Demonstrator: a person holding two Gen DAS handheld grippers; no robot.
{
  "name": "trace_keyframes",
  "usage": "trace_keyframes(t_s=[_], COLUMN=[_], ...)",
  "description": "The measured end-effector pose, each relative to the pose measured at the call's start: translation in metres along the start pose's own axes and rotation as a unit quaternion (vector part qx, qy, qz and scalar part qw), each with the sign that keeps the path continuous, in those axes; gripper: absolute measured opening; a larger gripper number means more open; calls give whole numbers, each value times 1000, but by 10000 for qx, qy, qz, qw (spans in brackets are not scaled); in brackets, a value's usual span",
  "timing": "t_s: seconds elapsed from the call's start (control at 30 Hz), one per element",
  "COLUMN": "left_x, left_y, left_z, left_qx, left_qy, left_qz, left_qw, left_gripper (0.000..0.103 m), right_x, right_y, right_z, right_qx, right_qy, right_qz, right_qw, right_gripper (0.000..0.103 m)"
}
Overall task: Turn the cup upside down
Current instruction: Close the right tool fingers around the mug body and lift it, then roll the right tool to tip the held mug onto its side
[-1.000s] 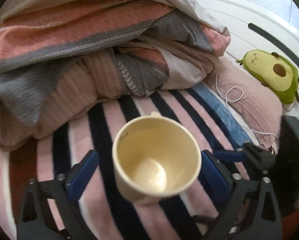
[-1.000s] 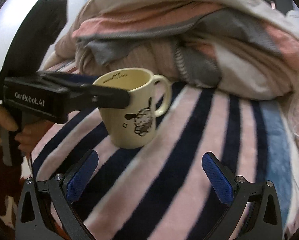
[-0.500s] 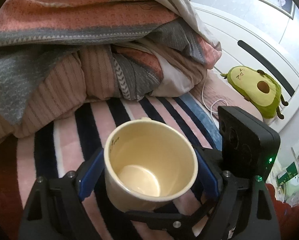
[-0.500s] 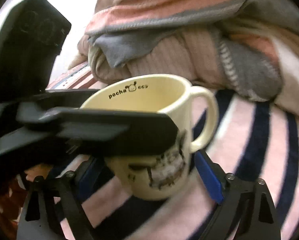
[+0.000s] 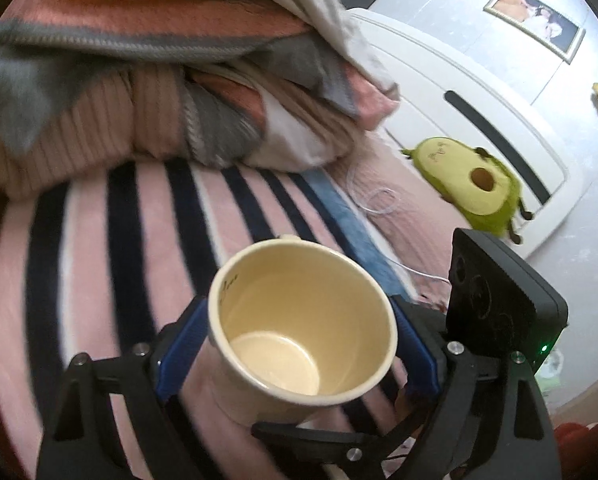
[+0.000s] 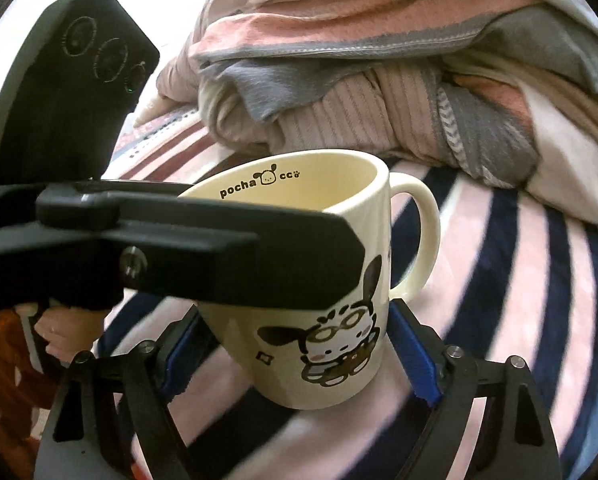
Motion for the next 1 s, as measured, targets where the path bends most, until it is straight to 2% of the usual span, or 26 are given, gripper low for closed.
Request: trace_keyframes(t_s=[0.2, 0.27, 0.53, 0.7, 0.83, 0.87, 0.93, 1.0], left_x=[41, 49, 46, 41, 37, 35, 27, 18], left_y=[-38, -45, -54, -52, -48, -46, -42, -41], left_z=[2, 2, 14, 26, 17, 13, 7, 3], left_qx=[-157, -198, -268, -358, -370, -371, -338, -313], left_qy=[-337, -350, -616, -992, -609, -591, -494, -450], left_qz=[13, -55, -25, 156, -244, -208, -52, 87], left_qw=[9993, 9992, 9977, 9943, 9972, 9973, 9982, 9985], left_gripper=[86, 88, 90, 95, 94, 94, 81, 79], right_x=[-10, -13, -15, -11, -12, -12, -11, -10], right_y=[-37, -43, -50, -46, -43, -43, -40, -38], right_z=[51, 60, 57, 53, 50, 49, 48, 46], right_qx=[-276, -298, -304, -232, -158, -140, -93, -52], right_qy=[-277, -295, -322, -272, -281, -286, -288, -292], right_qz=[-161, -233, -320, -360, -331, -327, -344, -373], right_qw=[9991, 9988, 9985, 9987, 9989, 9990, 9989, 9989], right_gripper=[83, 83, 83, 83, 83, 83, 83, 83])
Point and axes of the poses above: each gripper's, at about its wrist camera, not at the fingertips, and z roughly against the way its jaws point, x to its right, y to its top, the point moved 10 cm from there along -z, roughly the way its jaws point, and after that the axes turned 11 degrees about x, right-handed, at the moved point
